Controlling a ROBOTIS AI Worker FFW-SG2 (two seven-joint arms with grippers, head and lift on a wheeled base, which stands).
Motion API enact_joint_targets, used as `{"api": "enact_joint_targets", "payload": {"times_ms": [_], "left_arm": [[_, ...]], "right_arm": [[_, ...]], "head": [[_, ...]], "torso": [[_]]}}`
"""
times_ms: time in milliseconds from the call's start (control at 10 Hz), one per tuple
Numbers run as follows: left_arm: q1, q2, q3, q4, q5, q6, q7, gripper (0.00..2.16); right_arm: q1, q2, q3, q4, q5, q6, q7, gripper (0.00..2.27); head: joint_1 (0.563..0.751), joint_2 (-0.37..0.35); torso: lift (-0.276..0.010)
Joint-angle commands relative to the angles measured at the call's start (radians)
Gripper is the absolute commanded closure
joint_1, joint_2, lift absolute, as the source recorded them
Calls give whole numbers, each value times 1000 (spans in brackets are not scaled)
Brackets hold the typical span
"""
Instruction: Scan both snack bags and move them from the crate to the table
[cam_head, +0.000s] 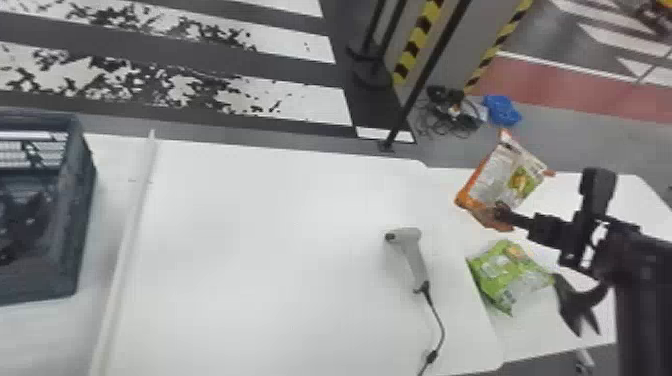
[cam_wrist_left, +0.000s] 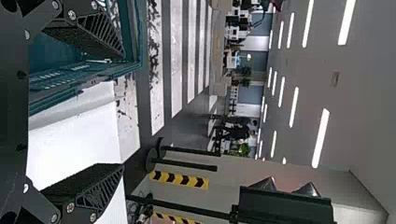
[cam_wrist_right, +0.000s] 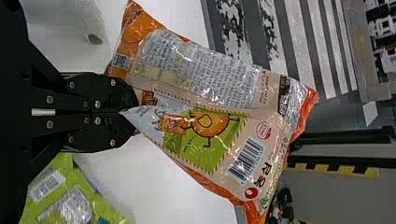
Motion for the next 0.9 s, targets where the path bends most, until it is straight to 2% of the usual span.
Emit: {"api": "enact_joint_targets", "payload": {"times_ms": [0, 100, 200, 300, 400, 500, 700, 800], "left_arm": [[0, 0, -5, 1, -2, 0, 0, 178], [0, 0, -5, 3, -3, 3, 1, 178], [0, 0, -5, 3, -3, 0, 0, 178], [0, 0, -5, 3, -2, 0, 0, 178], [0, 0, -6, 1, -2, 3, 0, 178], [0, 1, -5, 1, -2, 0, 0, 178], [1, 1, -5, 1, 2, 0, 0, 178], [1, 1, -8, 1, 2, 3, 0, 178]], "right_arm": [[-27, -40, -10, 99, 25, -35, -51, 2243], [-27, -37, 2, 99, 100, 23, -109, 2202], [-30, -38, 24, 126, 146, 44, -161, 2071], [-32, -40, 48, 152, 178, 47, -193, 1690], [-41, -40, 53, 178, 181, 81, -222, 714], [-47, -40, 54, 186, 164, 146, -265, -2], [-44, -33, 53, 186, 118, 158, -351, 39], [-27, -29, 45, 171, 104, 155, -360, 46]], "head": [[695, -350], [695, -350], [695, -350], [695, -350], [695, -350], [695, -350], [695, -350], [695, -350]], "torso": [[-35], [-35], [-35], [-35], [-35], [-35], [-35], [-35]]}}
